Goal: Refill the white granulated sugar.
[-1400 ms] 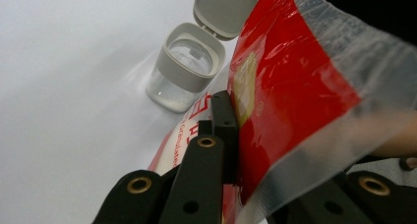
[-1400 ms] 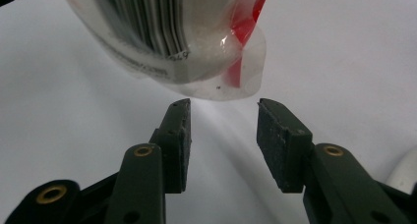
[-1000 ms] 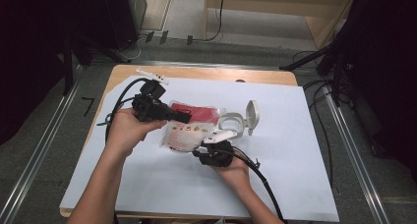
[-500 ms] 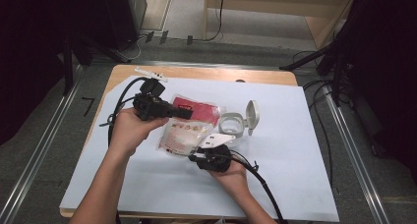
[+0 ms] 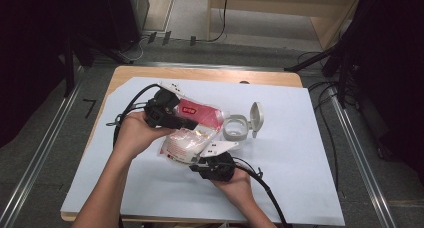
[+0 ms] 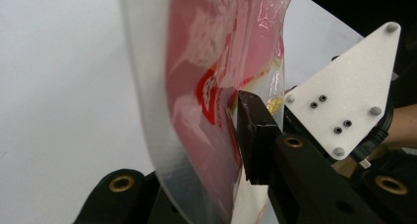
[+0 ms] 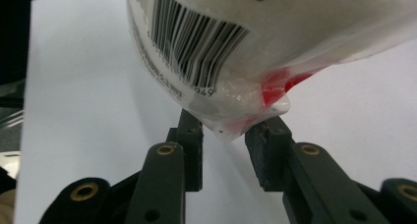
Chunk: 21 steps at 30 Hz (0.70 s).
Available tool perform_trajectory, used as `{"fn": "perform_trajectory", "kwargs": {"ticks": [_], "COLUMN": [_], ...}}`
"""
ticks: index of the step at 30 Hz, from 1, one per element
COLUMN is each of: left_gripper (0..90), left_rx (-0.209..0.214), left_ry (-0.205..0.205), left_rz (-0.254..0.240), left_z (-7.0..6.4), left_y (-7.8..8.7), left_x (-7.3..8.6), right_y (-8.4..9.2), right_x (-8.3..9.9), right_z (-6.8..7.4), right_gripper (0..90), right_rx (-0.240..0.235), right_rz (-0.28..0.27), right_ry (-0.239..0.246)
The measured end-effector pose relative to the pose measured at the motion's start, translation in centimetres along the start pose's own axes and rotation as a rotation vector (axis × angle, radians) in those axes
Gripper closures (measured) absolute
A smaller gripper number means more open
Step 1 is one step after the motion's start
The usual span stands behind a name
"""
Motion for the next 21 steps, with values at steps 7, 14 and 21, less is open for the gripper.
{"fn": "perform_trajectory", "kwargs": {"ticks": [7, 14, 21], "left_gripper": [77.5, 88.4, 90.0], "left_rx": [0.049, 0.152, 0.237], "left_ry": [-0.032, 0.008, 0.11], "left_rz": [0.021, 0.017, 0.023], "left_z": [0.2, 0.4, 0.5], "left_y": [-0.5, -0.7, 0.0], "left_x": [0.4, 0.5, 0.7], "right_y": [0.6, 1.0, 0.7], "right_x": [0.0, 0.0, 0.0], "right_z": [0.2, -0.1, -0.2], "right_gripper": [70.9, 70.3, 68.0], "right_rx": [-0.015, -0.024, -0.002], "right_rz": [-0.02, -0.03, -0.057], "right_ry": [0.001, -0.022, -0.018]}}
Point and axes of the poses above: each handheld gripper's, and its own axes: y roughly backward along the jaws, x roughly out of its underside, z roughly to its left, the point moved 4 cm from there along -y, roughly forward along the jaws, and after that the axes turned 11 degrees about z, right-handed, at the moved point
